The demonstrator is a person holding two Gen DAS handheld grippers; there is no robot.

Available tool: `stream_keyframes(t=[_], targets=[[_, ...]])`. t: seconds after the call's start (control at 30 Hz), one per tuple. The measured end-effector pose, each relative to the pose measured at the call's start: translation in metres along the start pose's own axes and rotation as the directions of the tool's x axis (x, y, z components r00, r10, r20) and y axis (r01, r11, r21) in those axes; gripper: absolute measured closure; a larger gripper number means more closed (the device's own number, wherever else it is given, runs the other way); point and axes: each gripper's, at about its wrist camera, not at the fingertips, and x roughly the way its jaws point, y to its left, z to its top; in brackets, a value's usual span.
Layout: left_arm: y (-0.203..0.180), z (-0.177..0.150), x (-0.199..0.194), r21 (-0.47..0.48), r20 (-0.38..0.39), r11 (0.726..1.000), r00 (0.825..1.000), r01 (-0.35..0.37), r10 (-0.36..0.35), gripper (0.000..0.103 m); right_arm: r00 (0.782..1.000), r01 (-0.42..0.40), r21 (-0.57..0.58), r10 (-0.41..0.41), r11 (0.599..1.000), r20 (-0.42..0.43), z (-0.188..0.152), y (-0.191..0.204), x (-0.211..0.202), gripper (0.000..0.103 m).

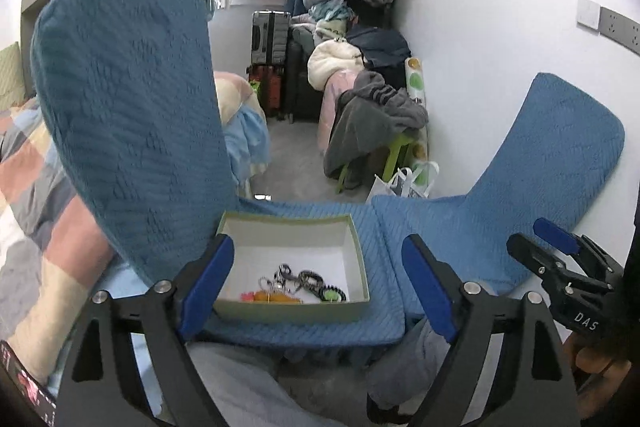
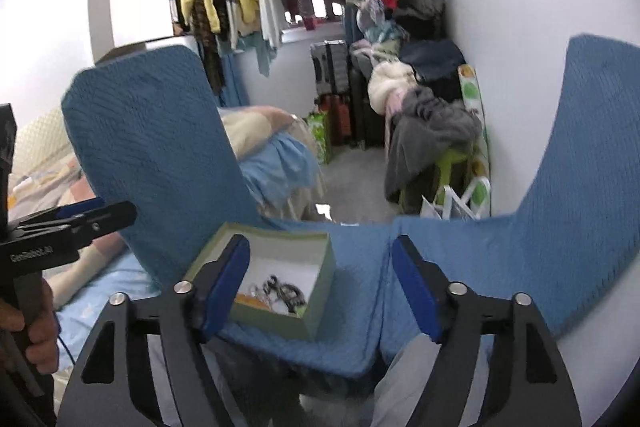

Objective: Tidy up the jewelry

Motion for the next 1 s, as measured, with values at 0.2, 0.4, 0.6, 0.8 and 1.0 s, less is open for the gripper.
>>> stream_keyframes(t=[0.2, 0.4, 0.6, 0.8, 1.0], targets=[[0.007, -0.020, 0.008, -0.042, -0.040, 0.999, 0.999, -0.012, 0.011, 0.016, 0.996, 0.014, -0.003, -0.014, 1.000, -0.086, -0.024, 0.000, 0.016, 0.006], [0.014, -0.031, 0.011, -0.062, -0.063, 0.996, 0.997, -0.056, 0.052, 0.004, 0.990, 0.030, -0.008, -0.031, 1.000, -0.140, -0.035, -0.001, 0.025, 0.001], [0.017, -0.035, 0.012, -0.066, -0.073, 0.996, 0.996, -0.063, 0.058, 0.001, 0.988, 0.058, -0.001, -0.057, 0.998, -0.144, -0.036, -0.004, 0.026, 0.001], [0.018, -0.034, 0.019, -0.060, -0.111, 0.995, 0.991, -0.079, 0.072, 0.001, 0.985, 0.062, -0.014, -0.063, 0.998, -0.160, -0.039, -0.002, 0.029, 0.001], [0.023, -0.033, 0.027, -0.073, -0.149, 0.992, 0.984, -0.104, 0.092, 0.001, 0.983, 0.060, -0.013, -0.061, 0.998, -0.174, -0.042, -0.004, 0.031, 0.001]])
